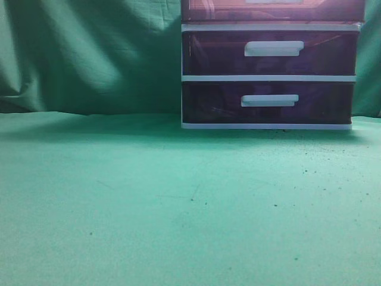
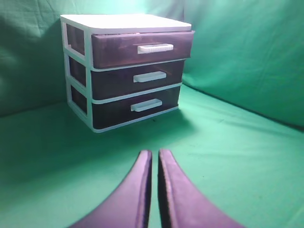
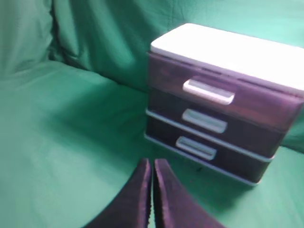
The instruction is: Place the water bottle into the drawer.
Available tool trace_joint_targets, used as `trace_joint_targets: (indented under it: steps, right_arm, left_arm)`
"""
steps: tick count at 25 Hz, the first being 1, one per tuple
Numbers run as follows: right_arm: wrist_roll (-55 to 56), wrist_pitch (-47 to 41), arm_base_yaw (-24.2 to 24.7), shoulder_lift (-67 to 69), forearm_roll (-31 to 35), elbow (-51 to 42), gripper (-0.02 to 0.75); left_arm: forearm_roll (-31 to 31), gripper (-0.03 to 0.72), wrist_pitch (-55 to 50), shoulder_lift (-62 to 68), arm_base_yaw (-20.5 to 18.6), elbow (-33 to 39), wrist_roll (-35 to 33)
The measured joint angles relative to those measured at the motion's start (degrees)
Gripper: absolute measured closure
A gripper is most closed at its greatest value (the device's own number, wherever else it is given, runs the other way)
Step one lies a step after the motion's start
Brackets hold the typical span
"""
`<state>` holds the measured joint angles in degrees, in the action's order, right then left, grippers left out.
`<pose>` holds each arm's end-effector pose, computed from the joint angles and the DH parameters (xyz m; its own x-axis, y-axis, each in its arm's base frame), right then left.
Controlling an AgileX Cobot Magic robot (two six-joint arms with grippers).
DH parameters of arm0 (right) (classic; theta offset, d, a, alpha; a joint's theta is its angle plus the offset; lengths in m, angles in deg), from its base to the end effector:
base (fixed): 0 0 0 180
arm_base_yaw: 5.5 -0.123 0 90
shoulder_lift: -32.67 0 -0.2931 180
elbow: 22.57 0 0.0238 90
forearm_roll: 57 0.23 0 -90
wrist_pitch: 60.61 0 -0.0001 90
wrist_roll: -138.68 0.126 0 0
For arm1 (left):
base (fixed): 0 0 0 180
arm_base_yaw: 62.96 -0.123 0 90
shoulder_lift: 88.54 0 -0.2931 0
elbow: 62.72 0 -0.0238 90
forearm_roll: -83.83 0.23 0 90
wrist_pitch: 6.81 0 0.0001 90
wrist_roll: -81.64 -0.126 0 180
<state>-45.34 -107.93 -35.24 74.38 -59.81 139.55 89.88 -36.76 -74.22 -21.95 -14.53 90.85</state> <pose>0.0786 0.0397 0.4183 -0.2026 -0.2346 -0.9507 -0.4893 0.8652 -0.1092 0.0306 -0.0178 0.3176 -0.0730 -0.0279 -0.9969 0.6120 0.7880 -0.0669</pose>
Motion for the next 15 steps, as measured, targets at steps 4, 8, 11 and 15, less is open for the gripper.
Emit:
trace_joint_targets:
  steps: [4,8,11,15]
  right_arm:
    - [-1.05,2.24,0.00,-8.33,5.72,-9.93,0.738]
    - [-6.63,4.86,0.00,-16.69,12.47,-19.77,0.738]
    - [-9.19,8.50,0.00,-23.04,15.67,-26.89,0.738]
    - [-9.89,13.54,0.00,-29.56,16.40,-34.33,0.738]
  left_arm:
    - [0.00,0.688,0.60,-5.29,0.00,4.38,4.82]
    - [-0.36,0.688,0.72,-7.58,0.00,7.38,8.24]
    - [-1.02,0.688,0.59,-7.56,0.00,9.50,8.82]
    - [-0.72,0.688,0.32,-7.56,0.00,11.96,8.95]
